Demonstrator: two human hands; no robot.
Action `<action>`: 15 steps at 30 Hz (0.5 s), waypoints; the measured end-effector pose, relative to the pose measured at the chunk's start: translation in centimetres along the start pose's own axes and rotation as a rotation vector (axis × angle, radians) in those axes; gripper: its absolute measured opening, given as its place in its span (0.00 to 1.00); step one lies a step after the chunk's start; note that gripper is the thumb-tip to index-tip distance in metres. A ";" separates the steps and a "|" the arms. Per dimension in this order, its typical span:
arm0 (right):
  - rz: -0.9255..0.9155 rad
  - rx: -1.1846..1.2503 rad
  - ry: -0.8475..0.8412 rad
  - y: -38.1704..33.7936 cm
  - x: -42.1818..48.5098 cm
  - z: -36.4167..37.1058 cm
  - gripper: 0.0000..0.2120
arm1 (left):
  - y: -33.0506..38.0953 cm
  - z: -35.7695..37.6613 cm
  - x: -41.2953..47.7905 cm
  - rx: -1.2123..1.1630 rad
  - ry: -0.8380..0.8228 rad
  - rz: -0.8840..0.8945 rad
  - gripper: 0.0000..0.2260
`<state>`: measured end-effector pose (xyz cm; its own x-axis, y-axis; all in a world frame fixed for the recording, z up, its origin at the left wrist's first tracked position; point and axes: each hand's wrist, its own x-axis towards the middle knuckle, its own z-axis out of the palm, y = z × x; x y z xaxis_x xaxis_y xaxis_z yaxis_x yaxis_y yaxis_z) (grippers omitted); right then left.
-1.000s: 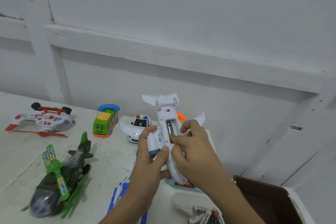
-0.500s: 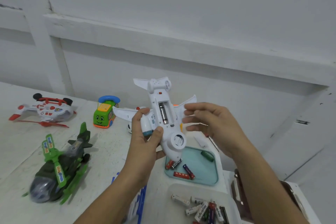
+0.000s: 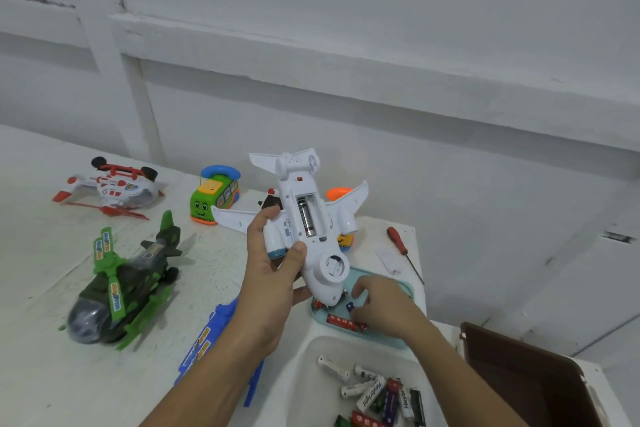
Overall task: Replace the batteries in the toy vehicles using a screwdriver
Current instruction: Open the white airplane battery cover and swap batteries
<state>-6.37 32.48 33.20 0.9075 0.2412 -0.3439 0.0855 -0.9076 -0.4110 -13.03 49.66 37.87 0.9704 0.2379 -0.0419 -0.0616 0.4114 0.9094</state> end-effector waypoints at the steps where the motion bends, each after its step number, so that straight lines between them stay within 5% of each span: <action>1: 0.020 -0.010 0.005 0.0 0.1 0.3 0.07 | -0.2 0.1 -0.1 0.004 0.006 0.002 0.22; 2: 0.030 -0.018 0.007 0.0 0.1 0.4 0.03 | -0.3 0.2 -0.2 0.007 0.010 0.002 0.22; 4: 0.047 -0.022 -0.003 0.4 0.4 0.6 0.16 | -0.7 0.3 -0.4 0.012 0.012 0.000 0.22; 6: 0.054 0.019 -0.002 1.0 0.4 0.5 0.16 | -1.0 0.6 -0.6 0.010 0.008 -0.006 0.22; 12: 0.125 0.964 0.118 2.1 -1.2 -4.9 0.05 | -1.6 1.3 -1.1 0.016 -0.007 -0.014 0.22; 15: 0.062 1.167 0.284 2.1 -2.8 -8.7 0.08 | -1.9 1.8 -1.4 0.033 -0.021 -0.012 0.22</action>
<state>-5.14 26.89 40.60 0.9677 -0.0097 -0.2519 -0.2521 -0.0214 -0.9675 -13.81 46.92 36.93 0.9757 0.2147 -0.0441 -0.0429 0.3844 0.9221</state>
